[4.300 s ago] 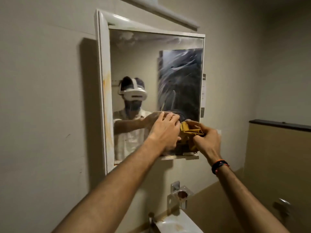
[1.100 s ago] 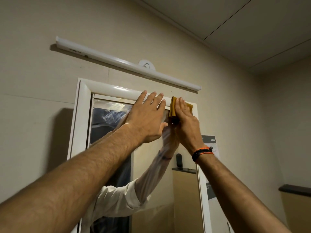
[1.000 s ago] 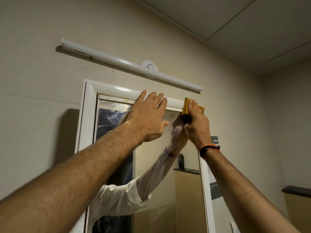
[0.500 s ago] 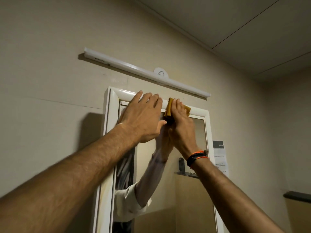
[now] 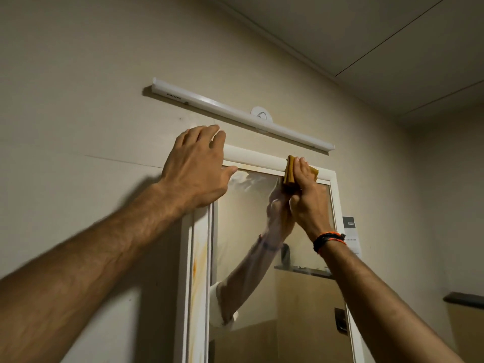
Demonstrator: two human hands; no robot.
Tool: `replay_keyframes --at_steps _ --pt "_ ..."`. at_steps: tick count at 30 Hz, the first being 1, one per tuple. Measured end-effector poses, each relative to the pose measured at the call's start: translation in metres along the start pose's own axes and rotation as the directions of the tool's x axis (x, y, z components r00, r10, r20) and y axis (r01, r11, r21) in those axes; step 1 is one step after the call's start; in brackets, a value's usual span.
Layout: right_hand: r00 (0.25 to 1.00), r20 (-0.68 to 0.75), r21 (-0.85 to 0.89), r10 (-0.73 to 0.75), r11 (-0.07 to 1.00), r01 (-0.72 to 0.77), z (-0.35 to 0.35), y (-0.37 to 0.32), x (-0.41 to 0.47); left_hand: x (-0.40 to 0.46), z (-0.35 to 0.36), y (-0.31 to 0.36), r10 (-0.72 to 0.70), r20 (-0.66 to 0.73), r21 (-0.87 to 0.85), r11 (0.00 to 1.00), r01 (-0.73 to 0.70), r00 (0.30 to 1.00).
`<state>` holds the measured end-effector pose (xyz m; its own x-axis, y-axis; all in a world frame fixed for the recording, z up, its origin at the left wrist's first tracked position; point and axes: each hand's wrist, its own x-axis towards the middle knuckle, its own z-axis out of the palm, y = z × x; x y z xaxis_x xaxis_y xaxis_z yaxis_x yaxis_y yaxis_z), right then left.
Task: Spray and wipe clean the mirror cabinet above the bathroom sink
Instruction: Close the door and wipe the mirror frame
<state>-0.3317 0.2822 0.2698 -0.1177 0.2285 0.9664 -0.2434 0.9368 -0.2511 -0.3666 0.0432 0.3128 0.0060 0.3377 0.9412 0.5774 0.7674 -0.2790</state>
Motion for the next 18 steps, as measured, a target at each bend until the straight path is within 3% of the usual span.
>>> replay_keyframes --at_steps 3,13,18 --pt "0.999 -0.036 0.009 0.027 1.000 -0.027 0.013 -0.022 -0.003 -0.003 0.002 -0.004 -0.033 0.003 -0.157 0.987 0.033 0.999" --pt "0.954 0.054 0.061 -0.294 0.955 0.291 0.043 -0.112 -0.027 -0.012 0.005 -0.014 -0.154 -0.061 -0.508 0.856 0.102 0.986" --pt "0.915 0.122 0.050 -0.385 0.923 0.382 0.038 -0.107 -0.023 -0.018 0.004 -0.019 -0.240 -0.043 -0.651 0.743 0.155 0.970"
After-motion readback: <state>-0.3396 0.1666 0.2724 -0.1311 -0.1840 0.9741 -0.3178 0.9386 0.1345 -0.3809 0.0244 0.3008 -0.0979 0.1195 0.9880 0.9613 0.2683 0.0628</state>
